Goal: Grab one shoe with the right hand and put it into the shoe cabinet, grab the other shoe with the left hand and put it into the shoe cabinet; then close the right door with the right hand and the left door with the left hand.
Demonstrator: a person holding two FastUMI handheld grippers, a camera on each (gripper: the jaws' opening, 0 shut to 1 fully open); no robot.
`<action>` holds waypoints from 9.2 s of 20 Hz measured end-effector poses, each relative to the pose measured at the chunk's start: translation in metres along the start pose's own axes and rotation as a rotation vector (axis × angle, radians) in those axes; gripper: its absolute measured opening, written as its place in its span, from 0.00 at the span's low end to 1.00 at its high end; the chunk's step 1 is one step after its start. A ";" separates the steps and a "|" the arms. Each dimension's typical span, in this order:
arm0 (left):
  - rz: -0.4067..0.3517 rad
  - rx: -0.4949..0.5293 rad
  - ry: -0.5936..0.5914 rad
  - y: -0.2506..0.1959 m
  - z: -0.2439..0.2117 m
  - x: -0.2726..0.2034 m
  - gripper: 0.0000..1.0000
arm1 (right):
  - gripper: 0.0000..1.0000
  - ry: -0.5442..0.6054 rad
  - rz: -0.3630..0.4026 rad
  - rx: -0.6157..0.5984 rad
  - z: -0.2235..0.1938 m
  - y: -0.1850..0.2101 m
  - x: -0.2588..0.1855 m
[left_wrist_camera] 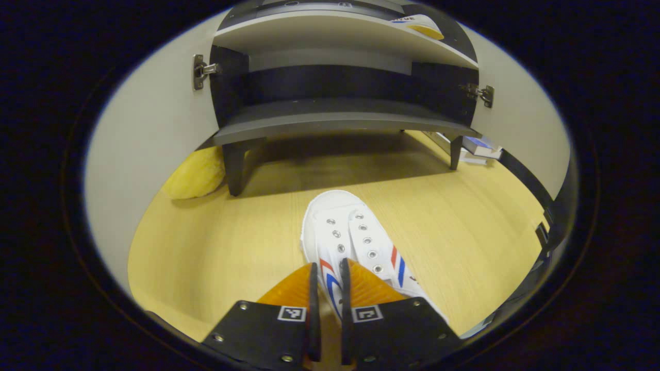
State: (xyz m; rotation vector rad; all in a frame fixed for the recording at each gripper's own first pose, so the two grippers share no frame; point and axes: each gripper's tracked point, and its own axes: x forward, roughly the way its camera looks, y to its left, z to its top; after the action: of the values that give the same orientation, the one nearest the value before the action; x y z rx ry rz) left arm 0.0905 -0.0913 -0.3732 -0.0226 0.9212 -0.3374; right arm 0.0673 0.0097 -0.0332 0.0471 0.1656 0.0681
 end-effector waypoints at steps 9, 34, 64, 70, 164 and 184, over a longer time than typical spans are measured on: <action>0.021 -0.011 -0.127 -0.001 0.029 -0.013 0.01 | 0.98 -0.007 0.005 -0.018 0.004 -0.004 -0.008; -0.074 0.022 0.070 0.002 -0.003 -0.002 0.69 | 0.99 0.062 0.017 -0.024 -0.020 0.000 -0.005; -0.147 -0.076 -0.485 0.026 0.065 -0.065 0.01 | 0.99 0.031 0.075 -0.047 -0.008 0.017 -0.010; -0.143 -0.094 -0.648 0.029 0.069 -0.061 0.00 | 0.99 0.031 0.082 -0.041 -0.007 0.014 -0.016; 0.587 -0.230 -0.769 0.235 -0.161 -0.456 0.96 | 0.99 -0.135 -0.051 -0.091 0.109 -0.061 0.009; 0.472 -0.109 -0.783 0.162 -0.118 -0.418 0.93 | 0.99 -0.073 -0.039 -0.036 0.076 -0.080 0.017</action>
State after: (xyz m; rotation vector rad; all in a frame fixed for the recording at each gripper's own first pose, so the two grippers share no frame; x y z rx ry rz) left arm -0.1900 0.2005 -0.1468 -0.0332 0.1480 0.1662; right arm 0.1017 -0.0724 0.0342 0.0105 0.0924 0.0306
